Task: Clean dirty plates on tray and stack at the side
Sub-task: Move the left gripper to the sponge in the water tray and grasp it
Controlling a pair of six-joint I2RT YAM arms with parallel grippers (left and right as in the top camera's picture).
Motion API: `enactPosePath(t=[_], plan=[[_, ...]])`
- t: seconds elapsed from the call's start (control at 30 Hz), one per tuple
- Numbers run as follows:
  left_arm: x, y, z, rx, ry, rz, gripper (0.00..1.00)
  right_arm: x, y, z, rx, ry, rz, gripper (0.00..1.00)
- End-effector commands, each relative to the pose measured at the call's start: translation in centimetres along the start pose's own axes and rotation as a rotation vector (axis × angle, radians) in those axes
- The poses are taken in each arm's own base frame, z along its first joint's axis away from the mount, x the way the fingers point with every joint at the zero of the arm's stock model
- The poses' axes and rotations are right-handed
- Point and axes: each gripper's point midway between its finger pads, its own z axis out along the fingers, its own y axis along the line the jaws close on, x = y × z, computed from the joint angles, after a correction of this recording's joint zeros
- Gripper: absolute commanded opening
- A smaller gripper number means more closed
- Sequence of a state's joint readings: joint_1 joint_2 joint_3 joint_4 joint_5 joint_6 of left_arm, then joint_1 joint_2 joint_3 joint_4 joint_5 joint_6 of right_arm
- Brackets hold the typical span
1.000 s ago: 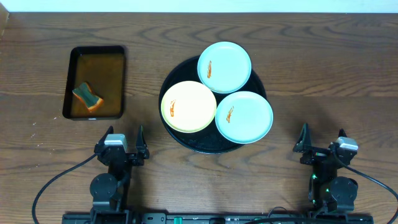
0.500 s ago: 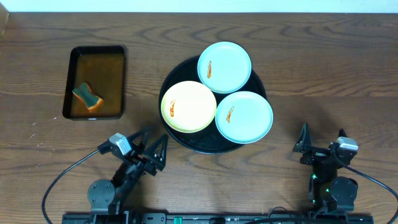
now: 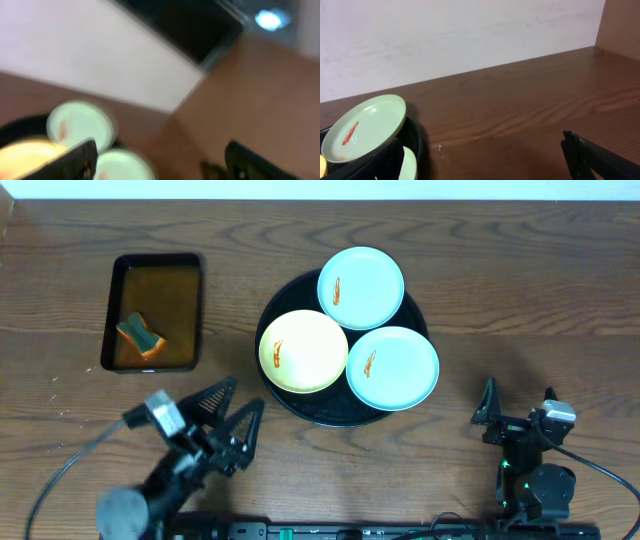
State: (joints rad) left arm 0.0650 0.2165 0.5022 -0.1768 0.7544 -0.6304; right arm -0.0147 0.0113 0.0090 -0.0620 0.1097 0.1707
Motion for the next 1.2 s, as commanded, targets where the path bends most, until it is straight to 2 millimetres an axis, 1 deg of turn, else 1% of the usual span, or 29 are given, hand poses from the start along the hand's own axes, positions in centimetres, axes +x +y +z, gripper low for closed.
enactPosePath(t=[0.0,0.03,0.1,0.13,0.2,0.27,0.4,0.47,0.5,0.53,0.63,0.67,0.8,0.87,1.03,1.1,1.17], plan=[[-3.4,1.2,0.0,-0.227,0.091,0.152,0.82,0.0,-0.3,0.0,0.014,-0.002,-0.011,0.99],[-3.9,2.9,-0.1,-0.351,0.160,0.127,0.82,0.0,-0.3,0.0,0.014,-0.002,-0.011,0.99],[-4.8,5.4,-0.8,-0.549,0.306,0.116,0.82,0.0,-0.3,0.0,0.014,-0.002,-0.011,0.99],[-5.2,6.1,-1.0,-0.613,0.378,0.105,0.82,0.0,-0.3,0.0,0.014,-0.002,-0.011,0.99],[-6.0,6.7,-0.7,-0.664,0.474,0.089,0.82,0.1,-0.3,0.0,0.014,-0.002,-0.011,0.99],[-7.0,7.8,-0.1,-0.710,0.535,0.091,0.82,0.0,-0.3,0.0,0.014,-0.002,-0.011,0.99],[-8.5,10.4,1.7,-0.772,0.571,0.031,0.82,0.0,-0.3,0.0,0.014,-0.002,-0.011,0.99],[-9.5,13.2,1.9,-0.864,0.568,-0.023,0.82,0.0,-0.3,0.0,0.014,-0.002,-0.011,0.99],[-10.0,15.0,1.6,-0.926,0.562,-0.055,0.82,0.0,-0.3,0.0,0.014,-0.002,-0.011,0.99],[-11.1,18.3,1.4,-1.005,0.544,-0.104,0.82,0.0,-0.3,0.0,0.014,-0.002,-0.011,0.99],[-12.0,23.2,1.4,-1.055,0.513,-0.155,0.82,0.0,-0.3,0.0,0.014,-0.002,-0.011,0.99],[-12.0,24.7,1.4,-1.068,0.514,-0.171,0.82,0.0,-0.3,0.0,0.014,-0.002,-0.011,0.99],[-11.0,29.1,1.6,-1.101,0.540,-0.224,0.82,0.0,-0.3,0.0,0.014,-0.002,-0.011,0.99],[-10.1,31.4,2.0,-1.110,0.563,-0.247,0.82,0.0,-0.3,0.0,0.014,-0.002,-0.011,0.99],[-7.6,36.3,3.2,-1.129,0.599,-0.292,0.82,0.0,-0.3,0.0,0.014,-0.002,-0.011,0.99],[-6.7,38.4,2.8,-1.193,0.590,-0.331,0.82,0.0,-0.3,0.0,0.014,-0.002,-0.011,0.99],[-5.8,40.4,1.8,-1.295,0.579,-0.364,0.82,0.0,-0.3,0.0,0.014,-0.002,-0.011,0.99]])
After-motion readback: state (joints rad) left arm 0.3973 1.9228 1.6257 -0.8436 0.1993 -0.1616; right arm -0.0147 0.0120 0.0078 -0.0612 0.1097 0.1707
